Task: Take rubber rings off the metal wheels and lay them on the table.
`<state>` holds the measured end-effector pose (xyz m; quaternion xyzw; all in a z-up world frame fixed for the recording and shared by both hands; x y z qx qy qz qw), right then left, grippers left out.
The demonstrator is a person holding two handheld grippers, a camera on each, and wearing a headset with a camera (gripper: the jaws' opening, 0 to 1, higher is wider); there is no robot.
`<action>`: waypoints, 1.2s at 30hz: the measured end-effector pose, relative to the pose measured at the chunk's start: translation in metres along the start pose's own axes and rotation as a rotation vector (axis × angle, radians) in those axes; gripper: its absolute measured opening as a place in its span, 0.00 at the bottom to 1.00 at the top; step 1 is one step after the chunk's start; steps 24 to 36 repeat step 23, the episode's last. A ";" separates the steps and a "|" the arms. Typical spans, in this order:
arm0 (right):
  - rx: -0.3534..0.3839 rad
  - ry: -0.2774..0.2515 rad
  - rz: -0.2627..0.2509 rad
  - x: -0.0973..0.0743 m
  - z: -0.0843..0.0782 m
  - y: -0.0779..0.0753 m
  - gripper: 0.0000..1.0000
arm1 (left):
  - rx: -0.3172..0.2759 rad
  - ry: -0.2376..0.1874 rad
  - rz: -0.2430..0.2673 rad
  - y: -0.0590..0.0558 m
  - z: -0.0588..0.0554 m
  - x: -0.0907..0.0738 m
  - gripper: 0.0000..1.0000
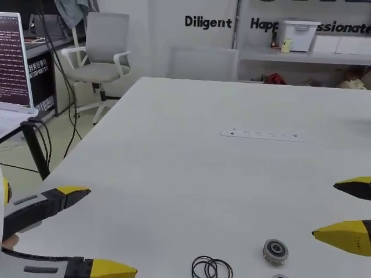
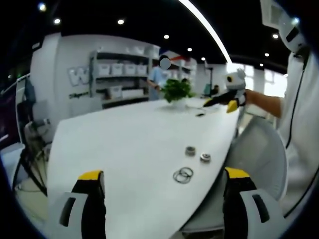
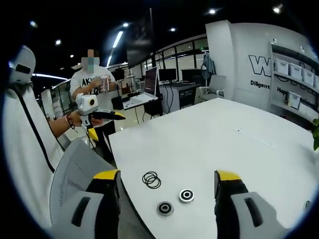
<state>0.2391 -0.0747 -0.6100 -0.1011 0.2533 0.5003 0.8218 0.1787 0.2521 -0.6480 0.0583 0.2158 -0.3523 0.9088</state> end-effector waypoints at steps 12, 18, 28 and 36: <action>0.086 -0.075 -0.076 -0.031 -0.034 -0.016 0.86 | -0.010 -0.007 0.005 -0.006 0.003 0.008 1.00; 0.131 -0.105 -0.100 -0.037 -0.051 -0.023 0.87 | -0.028 0.010 0.009 0.000 -0.007 0.017 1.00; 0.161 -0.064 -0.105 -0.029 -0.069 -0.026 0.87 | -0.038 0.037 0.006 0.000 -0.014 0.026 1.00; 0.161 -0.064 -0.105 -0.029 -0.069 -0.026 0.87 | -0.038 0.037 0.006 0.000 -0.014 0.026 1.00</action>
Point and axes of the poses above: the centre of the closed fingertips' face, and the gripper's own axes: x roughly forward along the fingers, y roughly to its left, z roughly out of its top, the point moved 5 cm from there along -x, roughly backward along the fingers, and after that the axes turned 6 degrees about y, right-handed, at the moved point
